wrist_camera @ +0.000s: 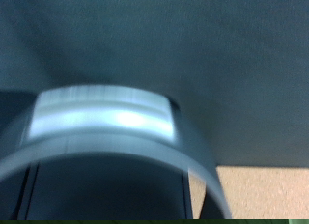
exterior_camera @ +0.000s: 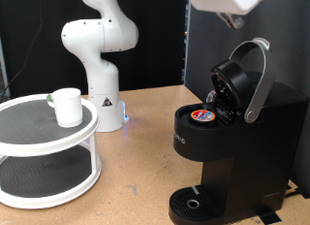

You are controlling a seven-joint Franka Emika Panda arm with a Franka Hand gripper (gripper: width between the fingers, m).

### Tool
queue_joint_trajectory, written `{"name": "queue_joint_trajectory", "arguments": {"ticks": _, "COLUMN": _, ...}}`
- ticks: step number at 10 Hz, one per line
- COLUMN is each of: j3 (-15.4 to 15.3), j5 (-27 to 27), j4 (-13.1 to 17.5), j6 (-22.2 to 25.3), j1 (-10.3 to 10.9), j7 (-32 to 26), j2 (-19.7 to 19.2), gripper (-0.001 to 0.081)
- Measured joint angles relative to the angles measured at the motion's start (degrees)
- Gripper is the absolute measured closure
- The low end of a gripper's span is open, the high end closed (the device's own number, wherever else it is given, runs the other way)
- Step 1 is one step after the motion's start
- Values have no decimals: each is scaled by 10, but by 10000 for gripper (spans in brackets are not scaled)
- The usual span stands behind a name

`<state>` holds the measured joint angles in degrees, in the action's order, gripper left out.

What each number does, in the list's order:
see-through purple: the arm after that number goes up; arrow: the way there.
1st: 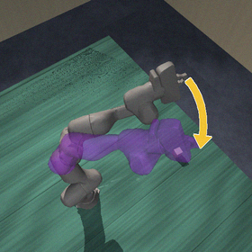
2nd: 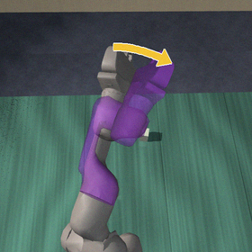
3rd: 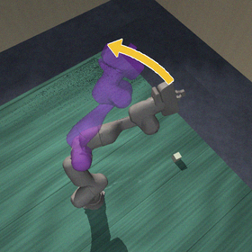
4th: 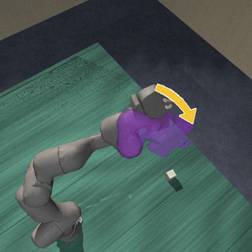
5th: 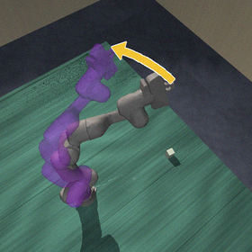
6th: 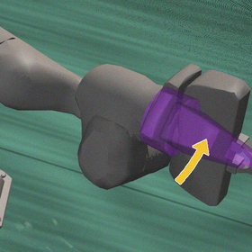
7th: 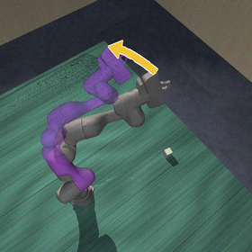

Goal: Make a cup of coffee with the keurig machine

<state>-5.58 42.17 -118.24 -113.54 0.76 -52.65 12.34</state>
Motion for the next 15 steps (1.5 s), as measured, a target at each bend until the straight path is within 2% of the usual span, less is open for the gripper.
{"name": "queue_joint_trajectory", "arguments": {"ticks": 3, "j3": -45, "j5": -6, "j4": 5, "j6": -48, "j1": 18, "j7": 43, "j2": 0, "gripper": 802}}
{"name": "queue_joint_trajectory", "arguments": {"ticks": 5, "j3": -77, "j5": -37, "j4": 9, "j6": -59, "j1": 25, "j7": 93, "j2": -3, "gripper": 802}}
{"name": "queue_joint_trajectory", "arguments": {"ticks": 8, "j3": -107, "j5": -65, "j4": 6, "j6": -69, "j1": 28, "j7": 125, "j2": -13, "gripper": 802}}
{"name": "queue_joint_trajectory", "arguments": {"ticks": 12, "j3": -108, "j5": -89, "j4": 4, "j6": -67, "j1": 22, "j7": 134, "j2": -29, "gripper": 802}}
{"name": "queue_joint_trajectory", "arguments": {"ticks": 15, "j3": -94, "j5": -89, "j4": 9, "j6": -55, "j1": 12, "j7": 121, "j2": -29, "gripper": 802}}
